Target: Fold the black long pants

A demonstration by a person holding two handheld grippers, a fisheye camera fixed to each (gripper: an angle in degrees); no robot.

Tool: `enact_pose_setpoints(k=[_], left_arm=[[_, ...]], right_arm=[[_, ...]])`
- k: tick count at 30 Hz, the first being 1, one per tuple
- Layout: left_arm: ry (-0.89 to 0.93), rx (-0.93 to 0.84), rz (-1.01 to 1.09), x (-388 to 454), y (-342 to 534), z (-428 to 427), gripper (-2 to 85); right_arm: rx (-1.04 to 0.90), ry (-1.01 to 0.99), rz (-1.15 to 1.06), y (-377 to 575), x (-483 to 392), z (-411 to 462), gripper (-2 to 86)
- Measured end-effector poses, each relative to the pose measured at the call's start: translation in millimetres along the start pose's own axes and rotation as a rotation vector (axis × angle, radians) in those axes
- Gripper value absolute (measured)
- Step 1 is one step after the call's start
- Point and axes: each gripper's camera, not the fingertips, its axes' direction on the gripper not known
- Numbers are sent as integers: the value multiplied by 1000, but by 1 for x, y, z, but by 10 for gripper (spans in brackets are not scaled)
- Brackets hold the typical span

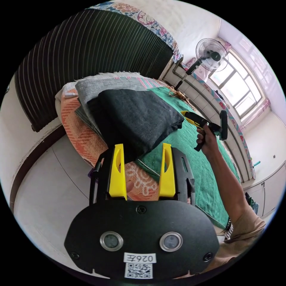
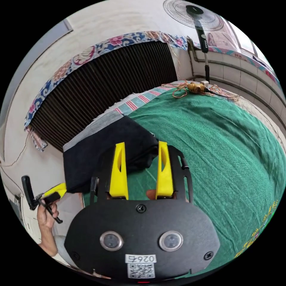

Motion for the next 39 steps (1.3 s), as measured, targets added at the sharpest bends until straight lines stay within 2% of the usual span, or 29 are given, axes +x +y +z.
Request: enact_pose_setpoints(k=[4,5,9,12,13,14,16,20,24,29,32,39], left_arm=[[-83,-25,31,4,-1,-9,151],[-124,-26,59,6,0,-12,138],[-137,-25,93,10,0,-23,126],[-75,-24,93,13,-4,-24,165],[-110,-26,96,15,-4,-24,169],[-246,-33,112,18,-4,-24,142],[-290,-45,180,22,-3,-27,119],[-166,30,168,10,7,-60,64],[98,61,127,-9,34,-91,49],[447,76,108,-24,82,-111,40],[502,53,167,-10,120,-119,38],[597,-53,194,34,198,-111,38]], right_arm=[[-89,-64,111,-17,27,33,160],[-77,-103,129,-17,31,35,143],[-24,-4,66,-12,23,21,56],[25,5,9,-8,19,-4,15],[31,8,1,-7,18,-8,13],[50,13,-20,-5,15,-18,10],[71,8,-42,-1,13,-35,7],[168,-118,-76,21,13,-94,5],[223,-197,-133,62,14,-156,4],[274,-361,-72,124,46,-218,3],[297,-414,-31,161,66,-253,3],[309,-380,42,236,89,-310,3]])
